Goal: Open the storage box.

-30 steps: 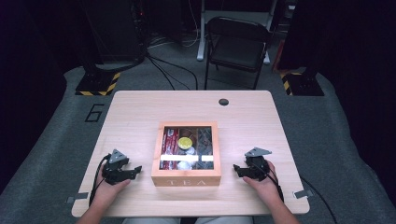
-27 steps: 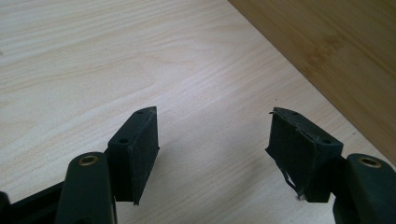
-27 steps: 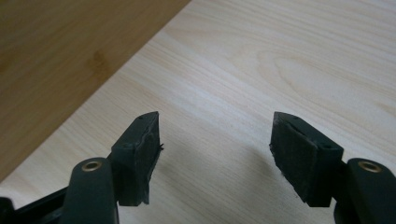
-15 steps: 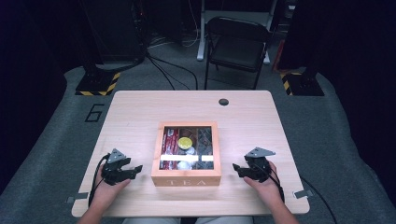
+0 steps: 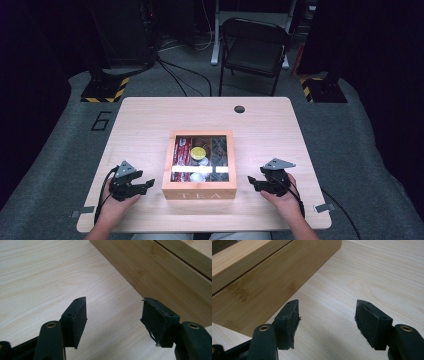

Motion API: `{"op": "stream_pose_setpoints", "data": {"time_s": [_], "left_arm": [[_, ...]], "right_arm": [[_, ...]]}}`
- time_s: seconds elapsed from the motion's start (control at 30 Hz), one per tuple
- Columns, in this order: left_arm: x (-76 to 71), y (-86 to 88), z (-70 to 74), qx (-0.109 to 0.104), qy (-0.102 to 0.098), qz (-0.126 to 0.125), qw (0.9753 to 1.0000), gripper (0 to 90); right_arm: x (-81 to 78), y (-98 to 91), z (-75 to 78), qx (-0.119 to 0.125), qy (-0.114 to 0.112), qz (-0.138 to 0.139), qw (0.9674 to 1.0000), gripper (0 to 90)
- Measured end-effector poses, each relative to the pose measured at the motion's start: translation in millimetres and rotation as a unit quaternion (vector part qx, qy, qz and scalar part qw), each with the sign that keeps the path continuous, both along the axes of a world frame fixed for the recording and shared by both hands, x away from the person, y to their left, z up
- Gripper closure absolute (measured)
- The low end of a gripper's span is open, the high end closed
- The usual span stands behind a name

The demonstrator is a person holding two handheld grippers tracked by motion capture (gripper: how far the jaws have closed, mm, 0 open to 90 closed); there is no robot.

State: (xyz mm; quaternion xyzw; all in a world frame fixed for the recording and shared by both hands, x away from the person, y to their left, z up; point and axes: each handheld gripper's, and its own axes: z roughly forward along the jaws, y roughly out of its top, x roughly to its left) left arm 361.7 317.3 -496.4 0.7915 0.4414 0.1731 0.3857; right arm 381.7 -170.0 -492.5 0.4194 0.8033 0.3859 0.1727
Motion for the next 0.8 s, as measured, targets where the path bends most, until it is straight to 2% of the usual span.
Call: {"op": "stream_pose_setpoints", "data": {"time_s": [0.57,0.67,0.7,0.8], "left_arm": [[-12.6,-5.3,15.4,-0.023,-0.011,-0.007,0.9996,38.7],[-14.6,-5.0,17.5,-0.028,-0.012,-0.005,0.9995,38.7],[-16.8,-5.1,19.5,-0.033,-0.016,-0.001,0.9993,38.7],[-19.6,-6.1,21.8,-0.029,-0.013,-0.002,0.9995,38.7]], "right_arm": [[-8.5,7.3,11.6,0.004,-0.021,0.025,0.9995,38.1],[-11.6,9.8,15.9,0.014,-0.023,0.030,0.9992,38.1],[-13.1,11.3,18.2,0.018,-0.028,0.039,0.9987,38.1],[-16.9,15.7,20.9,0.014,-0.028,0.044,0.9986,38.3]]}}
